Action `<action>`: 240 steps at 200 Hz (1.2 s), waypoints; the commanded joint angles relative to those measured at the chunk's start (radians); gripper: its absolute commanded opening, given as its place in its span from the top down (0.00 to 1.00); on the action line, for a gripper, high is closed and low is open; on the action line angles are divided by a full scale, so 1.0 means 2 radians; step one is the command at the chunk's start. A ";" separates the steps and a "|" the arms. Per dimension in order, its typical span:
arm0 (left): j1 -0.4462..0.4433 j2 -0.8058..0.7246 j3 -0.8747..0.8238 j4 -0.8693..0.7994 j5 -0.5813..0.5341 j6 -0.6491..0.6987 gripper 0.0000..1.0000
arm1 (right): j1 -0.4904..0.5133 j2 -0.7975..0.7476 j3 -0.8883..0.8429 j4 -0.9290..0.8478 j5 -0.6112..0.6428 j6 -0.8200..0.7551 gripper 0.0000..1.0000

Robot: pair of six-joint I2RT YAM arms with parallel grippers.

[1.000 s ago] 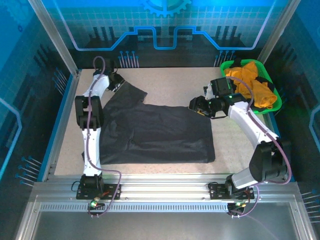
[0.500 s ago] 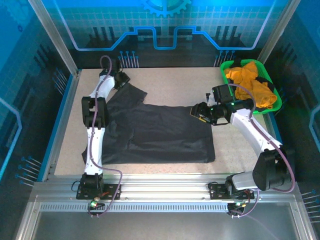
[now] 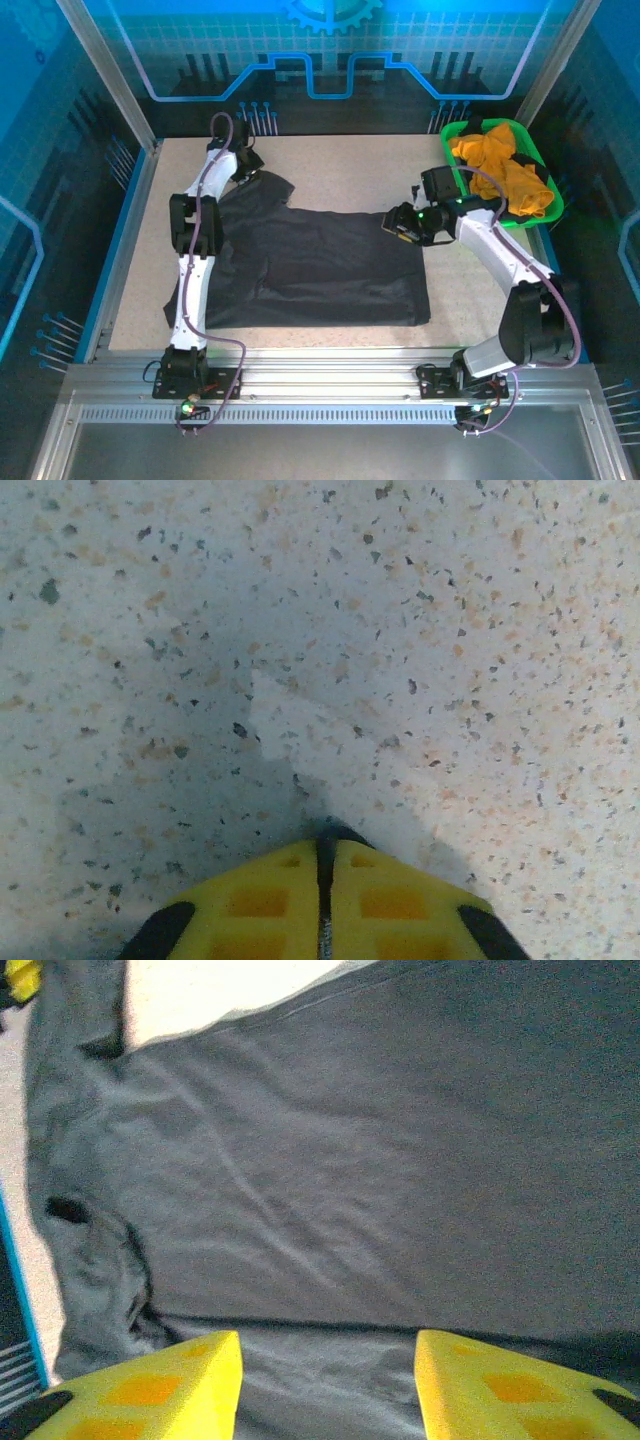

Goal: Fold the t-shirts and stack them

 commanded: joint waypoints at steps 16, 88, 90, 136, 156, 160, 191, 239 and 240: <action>-0.006 -0.037 0.007 -0.050 -0.020 0.020 1.00 | -0.011 0.077 0.081 -0.022 0.144 0.019 0.58; -0.015 -0.226 -0.209 0.029 0.023 0.020 1.00 | -0.040 0.278 0.246 -0.090 0.231 0.022 0.65; -0.015 -0.230 -0.214 0.031 0.025 0.020 1.00 | -0.041 0.282 0.247 -0.089 0.229 0.021 0.65; -0.015 -0.311 -0.319 0.050 0.046 0.007 1.00 | -0.055 0.331 0.277 -0.088 0.199 0.001 0.62; -0.015 -0.332 -0.347 0.051 0.049 0.007 1.00 | -0.057 0.351 0.294 -0.094 0.185 -0.008 0.63; -0.015 -0.335 -0.350 0.049 0.050 0.007 1.00 | -0.057 0.354 0.295 -0.093 0.184 -0.009 0.63; -0.015 -0.355 -0.371 0.041 0.046 0.016 1.00 | -0.057 0.370 0.299 -0.106 0.181 -0.009 0.66; -0.015 -0.389 -0.400 0.032 0.045 0.017 1.00 | -0.058 0.372 0.292 -0.098 0.174 -0.024 0.80; -0.015 -0.391 -0.401 0.032 0.045 0.017 1.00 | -0.058 0.372 0.292 -0.098 0.174 -0.024 0.81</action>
